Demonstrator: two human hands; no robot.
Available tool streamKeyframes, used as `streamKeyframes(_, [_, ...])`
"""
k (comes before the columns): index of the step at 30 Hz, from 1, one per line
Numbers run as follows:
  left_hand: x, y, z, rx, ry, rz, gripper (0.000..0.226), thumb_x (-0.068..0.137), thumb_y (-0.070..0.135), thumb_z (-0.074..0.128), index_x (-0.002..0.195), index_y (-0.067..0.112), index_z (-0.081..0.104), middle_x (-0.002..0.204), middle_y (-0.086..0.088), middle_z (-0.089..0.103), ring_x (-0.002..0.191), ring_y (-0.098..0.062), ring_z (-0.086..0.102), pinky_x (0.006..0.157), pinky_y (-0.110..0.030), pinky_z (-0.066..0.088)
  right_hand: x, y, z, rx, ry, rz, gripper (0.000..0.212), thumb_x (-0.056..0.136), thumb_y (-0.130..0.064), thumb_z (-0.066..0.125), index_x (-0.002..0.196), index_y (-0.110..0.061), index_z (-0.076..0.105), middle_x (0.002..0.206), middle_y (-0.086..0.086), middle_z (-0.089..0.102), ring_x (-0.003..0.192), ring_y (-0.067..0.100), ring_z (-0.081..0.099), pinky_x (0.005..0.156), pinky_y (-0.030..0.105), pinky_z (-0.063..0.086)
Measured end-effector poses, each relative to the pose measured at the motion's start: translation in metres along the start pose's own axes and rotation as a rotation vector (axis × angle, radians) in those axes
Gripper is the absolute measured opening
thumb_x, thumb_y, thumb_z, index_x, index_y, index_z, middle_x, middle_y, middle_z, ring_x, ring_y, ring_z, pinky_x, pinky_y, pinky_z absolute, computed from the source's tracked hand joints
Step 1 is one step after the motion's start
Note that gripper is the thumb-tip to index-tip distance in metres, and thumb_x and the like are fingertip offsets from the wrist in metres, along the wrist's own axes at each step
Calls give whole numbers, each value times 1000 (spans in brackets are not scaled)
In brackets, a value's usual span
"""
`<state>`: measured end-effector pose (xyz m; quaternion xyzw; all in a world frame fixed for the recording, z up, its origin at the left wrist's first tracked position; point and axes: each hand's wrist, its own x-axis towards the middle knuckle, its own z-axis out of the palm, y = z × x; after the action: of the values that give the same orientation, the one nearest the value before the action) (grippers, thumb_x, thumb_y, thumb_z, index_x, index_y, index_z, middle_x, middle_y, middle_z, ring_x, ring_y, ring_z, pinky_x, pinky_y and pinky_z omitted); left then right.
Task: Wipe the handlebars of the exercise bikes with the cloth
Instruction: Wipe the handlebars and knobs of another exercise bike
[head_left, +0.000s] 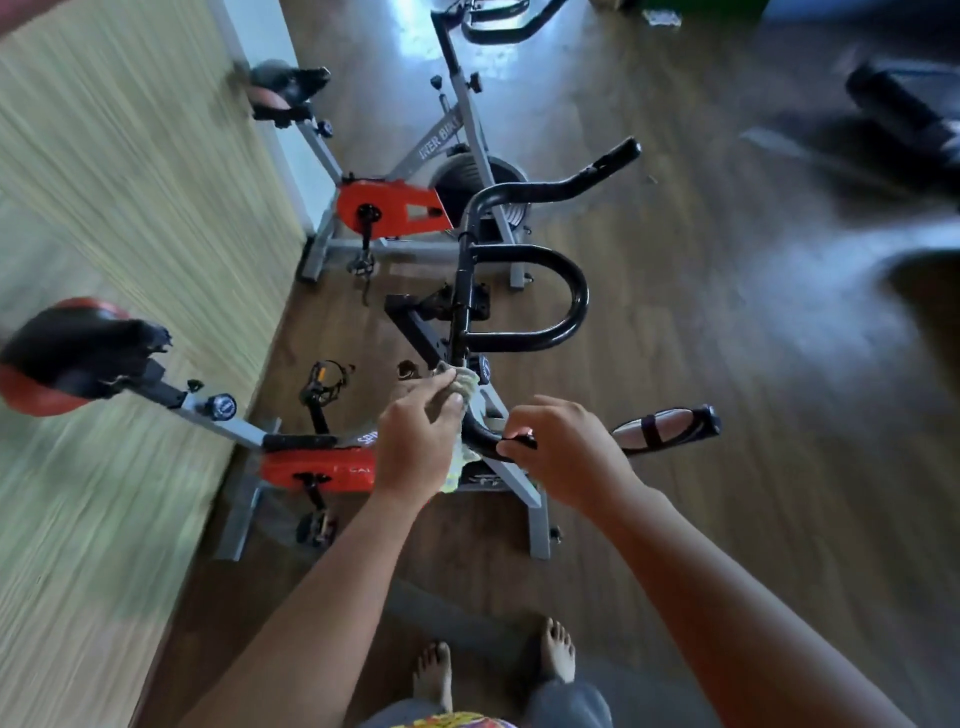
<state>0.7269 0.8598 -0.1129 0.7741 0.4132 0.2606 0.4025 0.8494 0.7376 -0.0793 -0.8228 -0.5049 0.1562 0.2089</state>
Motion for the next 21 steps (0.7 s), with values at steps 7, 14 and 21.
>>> streamKeyframes(7, [-6,-5,-4,-3,-31,76,32,98,11,61,130,9,65,113,5,55,104,-10,59,96,-12,43,-7,-6,9,-13,94,45,11,87,-30,74,89,-19,72,88,-2,63,89,21,58,74,35,46])
streamKeyframes(14, [41,-6,-8,81,-126,138,32,98,11,59,129,10,66,121,-8,64,113,-19,59,96,-10,35,-11,-11,14,-3,139,77,10,88,-29,73,93,-21,74,83,-12,50,93,20,55,75,34,44])
streamKeyframes(21, [-29,-11,1,-40,-38,94,32,98,9,60,129,9,65,121,0,54,112,-13,60,103,-15,43,-12,-7,17,-4,164,59,12,88,-31,74,92,-20,74,83,-8,57,89,20,55,72,39,49])
